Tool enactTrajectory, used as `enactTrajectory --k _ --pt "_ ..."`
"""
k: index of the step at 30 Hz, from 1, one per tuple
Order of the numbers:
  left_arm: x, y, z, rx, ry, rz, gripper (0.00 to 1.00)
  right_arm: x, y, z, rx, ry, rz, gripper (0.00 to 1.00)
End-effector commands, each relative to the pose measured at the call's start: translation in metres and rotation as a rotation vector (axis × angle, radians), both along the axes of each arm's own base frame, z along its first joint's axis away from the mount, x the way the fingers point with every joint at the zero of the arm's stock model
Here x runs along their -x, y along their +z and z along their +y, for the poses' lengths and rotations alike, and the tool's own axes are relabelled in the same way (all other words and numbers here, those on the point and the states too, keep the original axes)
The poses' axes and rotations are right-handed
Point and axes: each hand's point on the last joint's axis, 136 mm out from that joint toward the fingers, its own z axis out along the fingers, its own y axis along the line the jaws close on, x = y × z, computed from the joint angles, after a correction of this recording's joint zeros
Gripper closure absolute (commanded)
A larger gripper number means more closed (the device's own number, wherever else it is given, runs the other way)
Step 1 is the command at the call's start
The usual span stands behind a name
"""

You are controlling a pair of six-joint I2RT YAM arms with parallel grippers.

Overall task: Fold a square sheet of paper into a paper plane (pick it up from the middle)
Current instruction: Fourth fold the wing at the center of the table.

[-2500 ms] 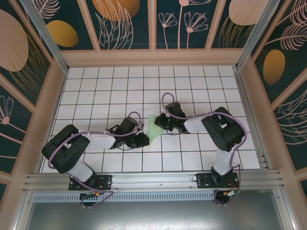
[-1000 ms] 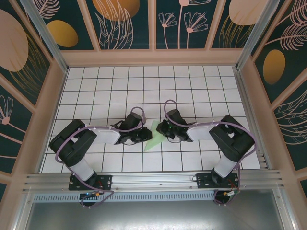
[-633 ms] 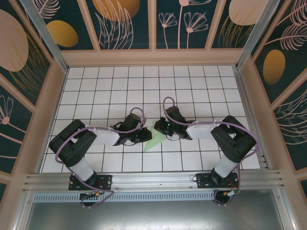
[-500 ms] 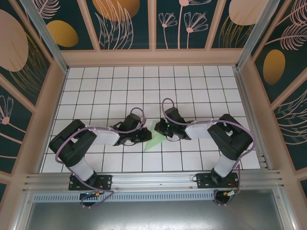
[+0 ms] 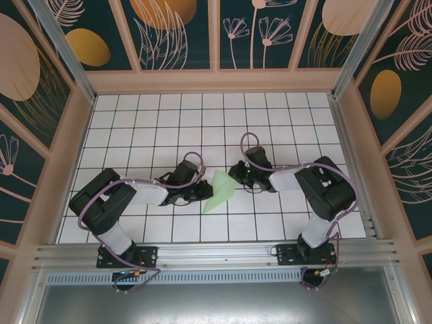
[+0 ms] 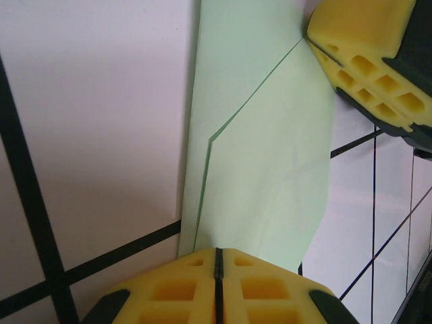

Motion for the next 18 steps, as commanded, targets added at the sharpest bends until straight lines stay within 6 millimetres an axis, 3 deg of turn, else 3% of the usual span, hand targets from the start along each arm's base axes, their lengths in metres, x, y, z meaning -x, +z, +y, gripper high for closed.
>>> enactTrajectory --k 1,5,11,15,18 --pt "0.038 -0.055 0.041 -0.201 -0.002 0.152 0.88 -0.006 -0.007 -0.016 0.067 -0.02 -0.031 0.9" --pt "0.037 -0.053 0.039 -0.195 -0.006 0.147 0.88 -0.012 0.019 -0.016 0.056 -0.017 -0.092 0.89" --pt "0.036 -0.052 0.038 -0.195 -0.009 0.147 0.88 -0.011 0.035 -0.025 0.104 -0.02 -0.135 0.88" --pt "0.036 -0.052 0.038 -0.193 -0.009 0.147 0.88 -0.005 0.044 -0.011 0.018 0.034 -0.138 0.87" --pt "0.036 -0.053 0.037 -0.195 -0.01 0.149 0.88 0.004 0.039 0.01 -0.004 0.092 -0.121 0.87"
